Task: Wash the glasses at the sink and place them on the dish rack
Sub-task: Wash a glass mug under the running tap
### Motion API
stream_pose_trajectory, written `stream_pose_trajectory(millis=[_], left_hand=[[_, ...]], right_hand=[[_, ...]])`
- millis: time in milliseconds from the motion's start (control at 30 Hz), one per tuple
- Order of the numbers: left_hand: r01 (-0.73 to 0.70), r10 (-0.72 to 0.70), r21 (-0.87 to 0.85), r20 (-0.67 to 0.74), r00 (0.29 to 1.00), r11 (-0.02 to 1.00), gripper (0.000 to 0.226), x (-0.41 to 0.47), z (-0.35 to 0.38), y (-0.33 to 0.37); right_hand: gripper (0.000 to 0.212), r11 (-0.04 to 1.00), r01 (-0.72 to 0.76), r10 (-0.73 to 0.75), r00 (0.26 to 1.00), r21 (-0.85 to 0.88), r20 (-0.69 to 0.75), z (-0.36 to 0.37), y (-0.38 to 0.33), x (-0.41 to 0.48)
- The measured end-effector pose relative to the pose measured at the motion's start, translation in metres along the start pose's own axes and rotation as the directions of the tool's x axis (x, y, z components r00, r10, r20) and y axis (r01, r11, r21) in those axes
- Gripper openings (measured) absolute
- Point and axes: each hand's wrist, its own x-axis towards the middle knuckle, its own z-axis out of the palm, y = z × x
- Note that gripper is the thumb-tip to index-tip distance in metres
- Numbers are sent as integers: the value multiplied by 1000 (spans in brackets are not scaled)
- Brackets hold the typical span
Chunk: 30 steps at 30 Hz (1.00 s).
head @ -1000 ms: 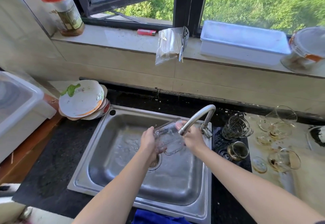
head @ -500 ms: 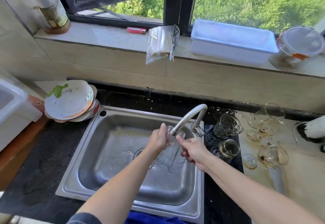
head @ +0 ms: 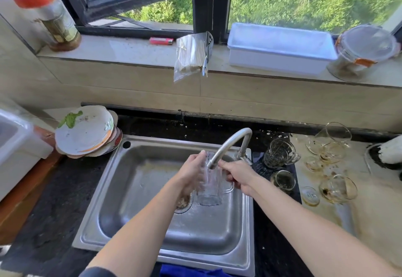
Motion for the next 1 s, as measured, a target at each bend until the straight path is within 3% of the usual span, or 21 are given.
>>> stream_pose_trajectory(millis=[100, 200, 300, 367, 467, 533, 600, 667, 733, 800, 900, 933, 1000], left_hand=[[-14, -9, -88, -251, 968, 996, 55, 6, -1, -2], [-27, -16, -116, -352, 936, 993, 66, 12, -4, -11], [-88, 122, 116, -331, 936, 989, 55, -1, 7, -7], [-97, 149, 174, -315, 937, 980, 53, 1, 8, -9], [35, -47, -68, -181, 982, 997, 51, 3, -6, 0], [123, -134, -180, -50, 990, 976, 48, 0, -9, 1], [95, -114, -215, -74, 991, 972, 46, -5, -2, 2], [31, -74, -253, -164, 984, 967, 43, -6, 3, 2], [-38, -19, -236, -236, 972, 971, 41, -5, -2, 0], [-97, 40, -252, -219, 975, 963, 38, -6, -9, -4], [-99, 31, -343, -196, 980, 934, 23, -11, -11, -13], [-75, -3, -398, -192, 981, 914, 19, -10, -12, -16], [18, -82, -436, -128, 988, 900, 32, -11, -17, -18]], right_hand=[[34, 998, 61, -60, 991, 6, -122, 21, 5, 4], [37, 999, 43, -39, 993, 32, -110, 36, 18, -5], [34, 997, 79, -80, 981, -12, -178, 35, 23, -6], [35, 985, 136, -157, 965, -110, -211, 29, 22, -5], [36, 953, 202, -234, 964, -224, -124, 15, 18, -11], [38, 936, 200, -254, 953, -291, -163, 8, 12, -10], [34, 900, 155, -282, 919, -407, -274, 9, 6, -4], [23, 866, 106, -261, 929, -488, -262, 19, 2, -3], [44, 869, 162, -268, 948, -467, -170, 28, 14, -5], [54, 930, 177, -230, 964, -322, -131, 30, 27, -3], [37, 993, 44, -60, 988, -112, -145, 26, 31, 6], [35, 986, 74, -101, 979, -152, -178, 25, 29, 5], [33, 936, 192, -265, 936, -295, -232, 25, 24, 3]])
